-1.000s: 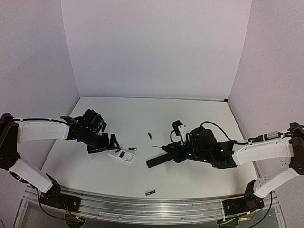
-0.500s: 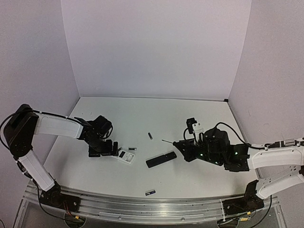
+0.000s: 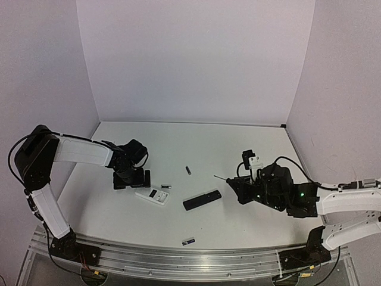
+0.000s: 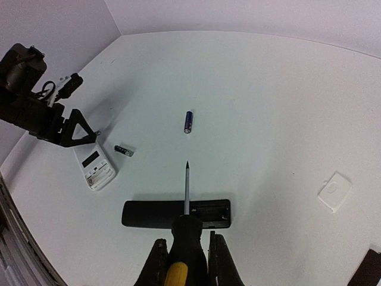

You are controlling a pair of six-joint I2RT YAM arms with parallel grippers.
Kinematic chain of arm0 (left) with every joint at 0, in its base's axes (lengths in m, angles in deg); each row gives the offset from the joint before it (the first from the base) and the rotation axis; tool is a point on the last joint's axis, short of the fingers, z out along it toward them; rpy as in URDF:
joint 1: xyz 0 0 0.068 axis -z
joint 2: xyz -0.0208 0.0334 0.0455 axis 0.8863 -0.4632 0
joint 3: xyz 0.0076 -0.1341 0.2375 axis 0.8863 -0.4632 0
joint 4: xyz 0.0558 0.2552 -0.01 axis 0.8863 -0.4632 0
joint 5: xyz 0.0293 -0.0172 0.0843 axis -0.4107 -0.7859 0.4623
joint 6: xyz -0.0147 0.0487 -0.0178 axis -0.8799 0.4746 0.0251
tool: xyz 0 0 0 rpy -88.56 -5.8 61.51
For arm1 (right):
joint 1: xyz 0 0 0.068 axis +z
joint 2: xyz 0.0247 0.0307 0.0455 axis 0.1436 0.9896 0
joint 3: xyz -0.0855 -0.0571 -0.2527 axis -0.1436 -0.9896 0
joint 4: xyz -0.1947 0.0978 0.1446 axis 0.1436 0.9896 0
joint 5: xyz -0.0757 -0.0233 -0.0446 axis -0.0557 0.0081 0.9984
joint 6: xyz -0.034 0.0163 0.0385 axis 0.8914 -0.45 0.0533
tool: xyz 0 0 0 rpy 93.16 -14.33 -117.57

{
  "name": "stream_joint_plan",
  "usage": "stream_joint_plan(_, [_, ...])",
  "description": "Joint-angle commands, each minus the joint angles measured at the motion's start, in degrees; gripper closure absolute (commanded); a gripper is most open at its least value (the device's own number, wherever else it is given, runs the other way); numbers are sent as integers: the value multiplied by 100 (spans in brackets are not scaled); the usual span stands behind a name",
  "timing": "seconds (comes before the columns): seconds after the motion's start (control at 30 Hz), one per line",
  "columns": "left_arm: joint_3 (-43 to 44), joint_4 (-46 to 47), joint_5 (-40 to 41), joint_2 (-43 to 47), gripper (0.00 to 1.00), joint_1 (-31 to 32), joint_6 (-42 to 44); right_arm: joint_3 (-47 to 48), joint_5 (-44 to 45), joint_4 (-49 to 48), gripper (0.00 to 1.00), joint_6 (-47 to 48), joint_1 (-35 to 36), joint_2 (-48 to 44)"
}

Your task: Unload the batteries from the remote control

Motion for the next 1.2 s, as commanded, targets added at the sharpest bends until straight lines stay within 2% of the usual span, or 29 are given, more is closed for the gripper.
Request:
stream_joint_plan(0.0, [321, -384, 416, -41, 0, -6, -47, 111, 642, 350, 100, 201, 9, -130])
stream_joint_plan(0.23, [474, -388, 323, 221, 0, -8, 80, 232, 1224, 617, 100, 634, 6, -173])
stream_joint_plan(0.43, [165, 287, -480, 1183, 0, -6, 265, 308, 1593, 648, 100, 1211, -275, 207])
stream_joint_plan(0.6, [-200, 562, -740, 1967, 0, -7, 163, 330, 1285, 345, 100, 949, -661, 767])
stream_joint_plan(0.83, [-778, 620, -593, 2689, 0, -15, -206, 175, 1058, -317, 98, 329, -893, 1555])
stream_joint_plan(1.17, [-1137, 682, -559, 3027, 0, -15, -487, -342, 732, -1042, 89, -948, -919, 2263])
